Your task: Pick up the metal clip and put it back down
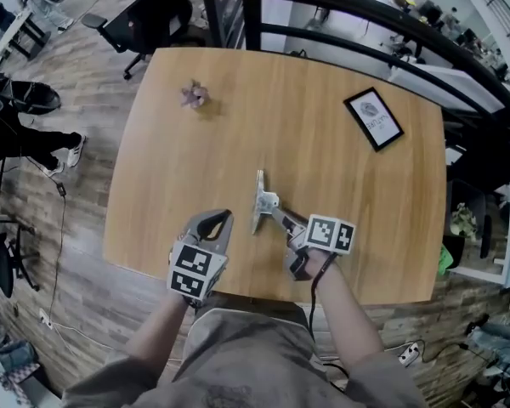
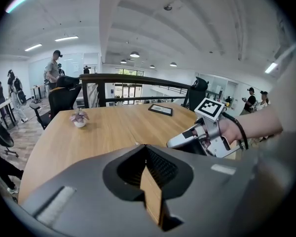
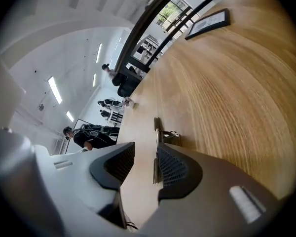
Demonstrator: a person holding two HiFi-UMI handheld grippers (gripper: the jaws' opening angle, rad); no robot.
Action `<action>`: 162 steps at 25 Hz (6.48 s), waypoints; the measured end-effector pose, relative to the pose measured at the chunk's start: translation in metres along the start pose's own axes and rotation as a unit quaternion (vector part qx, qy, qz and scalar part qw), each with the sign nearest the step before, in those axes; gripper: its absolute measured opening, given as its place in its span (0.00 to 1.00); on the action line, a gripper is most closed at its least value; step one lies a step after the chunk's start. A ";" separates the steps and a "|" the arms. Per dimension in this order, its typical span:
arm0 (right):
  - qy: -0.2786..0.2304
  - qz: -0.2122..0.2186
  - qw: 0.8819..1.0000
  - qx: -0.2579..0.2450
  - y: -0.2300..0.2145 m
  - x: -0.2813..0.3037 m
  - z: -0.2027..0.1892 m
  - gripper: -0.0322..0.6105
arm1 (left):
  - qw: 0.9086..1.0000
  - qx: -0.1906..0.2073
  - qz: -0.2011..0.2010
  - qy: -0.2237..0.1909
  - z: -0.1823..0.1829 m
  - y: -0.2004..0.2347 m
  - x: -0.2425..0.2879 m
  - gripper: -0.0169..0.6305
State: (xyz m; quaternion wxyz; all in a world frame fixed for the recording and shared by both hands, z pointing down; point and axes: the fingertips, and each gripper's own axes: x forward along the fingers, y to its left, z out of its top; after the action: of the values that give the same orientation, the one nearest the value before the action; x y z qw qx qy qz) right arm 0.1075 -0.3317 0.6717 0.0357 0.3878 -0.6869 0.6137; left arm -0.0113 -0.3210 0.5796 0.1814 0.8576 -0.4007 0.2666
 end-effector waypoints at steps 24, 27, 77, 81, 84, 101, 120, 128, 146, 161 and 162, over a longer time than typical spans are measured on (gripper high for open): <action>-0.003 0.024 1.000 0.007 0.000 0.061 0.002 0.07 | 0.999 -0.012 -0.033 0.025 -0.038 0.042 0.025 0.03; -0.012 0.043 0.999 0.008 0.018 0.053 0.004 0.07 | 0.999 -0.013 -0.030 0.021 -0.032 0.042 0.016 0.03; -0.293 0.012 0.942 0.164 0.006 -0.233 0.024 0.07 | 0.967 0.137 -0.205 -0.069 0.122 -0.153 0.017 0.03; -0.326 -0.005 0.928 0.183 -0.037 -0.266 0.014 0.07 | 0.956 0.159 -0.242 -0.049 0.115 -0.199 0.043 0.03; -0.349 -0.021 0.913 0.209 -0.073 -0.286 0.000 0.07 | 0.947 0.175 -0.266 -0.038 0.107 -0.232 0.057 0.03; -0.438 -0.089 0.828 0.337 -0.209 -0.325 -0.092 0.08 | 0.915 0.206 -0.339 0.067 0.005 -0.338 0.108 0.03; -0.410 -0.173 0.841 0.308 -0.220 -0.336 -0.110 0.37 | 0.917 0.199 -0.334 0.090 -0.004 -0.329 0.099 0.03; -0.400 -0.230 0.868 0.184 -0.158 -0.370 -0.064 0.37 | 0.932 0.171 -0.314 0.064 0.036 -0.299 0.079 0.03; -0.396 -0.148 0.867 -0.264 0.158 -0.365 0.030 0.28 | 0.954 0.155 -0.226 -0.125 0.173 -0.202 -0.044 0.03; -0.373 -0.088 0.820 -0.425 0.300 -0.339 0.007 0.11 | 0.948 0.181 -0.110 -0.237 0.216 -0.120 -0.172 0.03; -0.371 -0.086 0.814 -0.438 0.307 -0.337 0.006 0.11 | 0.949 0.175 -0.103 -0.241 0.216 -0.115 -0.180 0.03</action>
State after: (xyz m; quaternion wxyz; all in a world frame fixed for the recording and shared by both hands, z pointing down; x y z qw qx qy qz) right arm 0.1677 -0.1882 0.2428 -0.0033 0.5865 -0.8083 0.0516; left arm 0.0498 -0.2575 0.2891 -0.0467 0.9512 -0.2888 0.0978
